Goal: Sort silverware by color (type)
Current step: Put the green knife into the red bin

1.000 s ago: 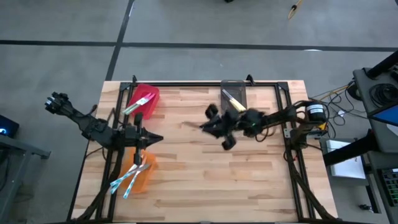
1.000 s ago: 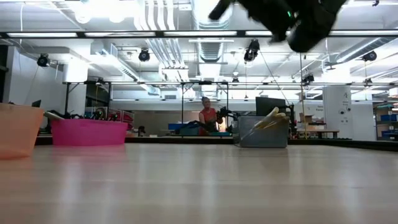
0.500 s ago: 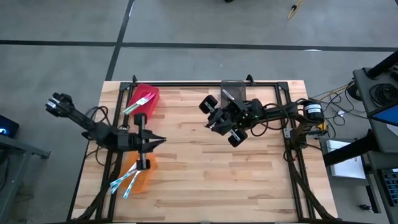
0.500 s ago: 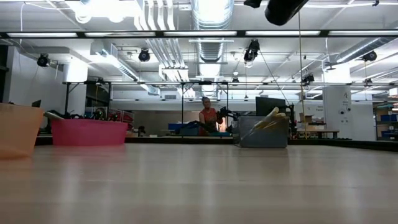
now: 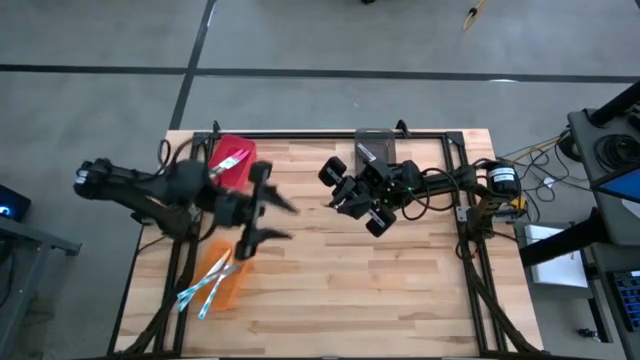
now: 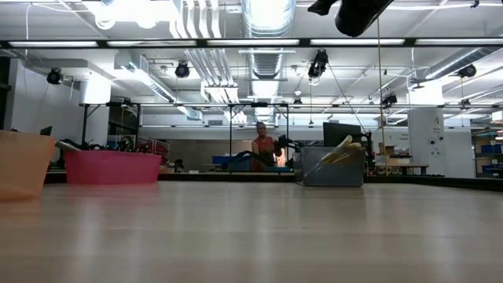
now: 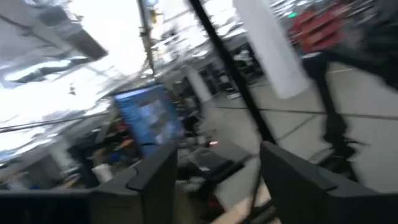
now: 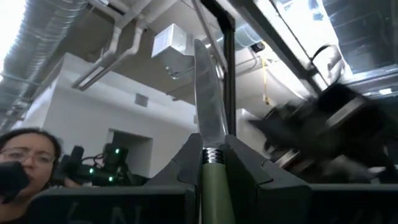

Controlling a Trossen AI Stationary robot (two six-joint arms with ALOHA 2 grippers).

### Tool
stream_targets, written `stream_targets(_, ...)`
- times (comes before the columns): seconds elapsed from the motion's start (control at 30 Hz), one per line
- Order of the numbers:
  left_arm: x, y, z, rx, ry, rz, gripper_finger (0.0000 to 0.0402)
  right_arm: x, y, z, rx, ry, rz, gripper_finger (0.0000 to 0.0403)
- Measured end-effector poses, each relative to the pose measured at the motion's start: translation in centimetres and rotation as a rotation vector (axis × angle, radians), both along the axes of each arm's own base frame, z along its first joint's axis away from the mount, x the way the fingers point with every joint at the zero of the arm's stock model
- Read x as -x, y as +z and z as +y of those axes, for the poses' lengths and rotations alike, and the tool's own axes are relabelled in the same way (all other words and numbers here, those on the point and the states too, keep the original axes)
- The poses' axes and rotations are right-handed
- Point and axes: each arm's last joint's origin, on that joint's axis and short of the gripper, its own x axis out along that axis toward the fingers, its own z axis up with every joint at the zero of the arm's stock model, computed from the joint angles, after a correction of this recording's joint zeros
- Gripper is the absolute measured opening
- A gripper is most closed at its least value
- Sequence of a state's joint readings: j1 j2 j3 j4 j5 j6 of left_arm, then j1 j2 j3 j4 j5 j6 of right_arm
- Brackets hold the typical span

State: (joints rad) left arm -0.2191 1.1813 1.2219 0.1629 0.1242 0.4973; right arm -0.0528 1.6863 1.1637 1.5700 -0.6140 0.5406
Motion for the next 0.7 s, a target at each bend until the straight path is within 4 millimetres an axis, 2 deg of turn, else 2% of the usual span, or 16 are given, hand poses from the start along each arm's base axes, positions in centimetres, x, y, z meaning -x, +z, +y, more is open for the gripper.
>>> stream_targets(0.1, -1.5, 0.3, 1.0, -0.038, 0.035, -0.008, 0.0229, 0.0, -0.1, 0.1, 0.015, 0.014, 0.003, 0.0036)
stream_targets(0.2, -2.8, 0.4, 1.3, -0.057, 0.009, -0.005, 0.0236, 0.0, -0.1, 0.1, 0.015, 0.019, 0.009, 0.0036)
stream_targets(0.37, -4.1, 1.9, 1.7, -0.057, 0.006, -0.052, 0.0227, 0.0, -0.2, 0.1, 0.019, 0.018, 0.010, 0.0036)
stream_targets(0.5, -5.6, 1.7, 1.6, -0.064, -0.002, -0.009, 0.0218, 0.0, -0.3, 0.1, 0.030, 0.019, 0.007, 0.0036)
stream_targets(0.7, -6.5, 2.8, 1.4, -0.062, -0.018, -0.038, 0.0207, 0.1, -0.3, 0.1, 0.044, 0.026, 0.006, 0.0036)
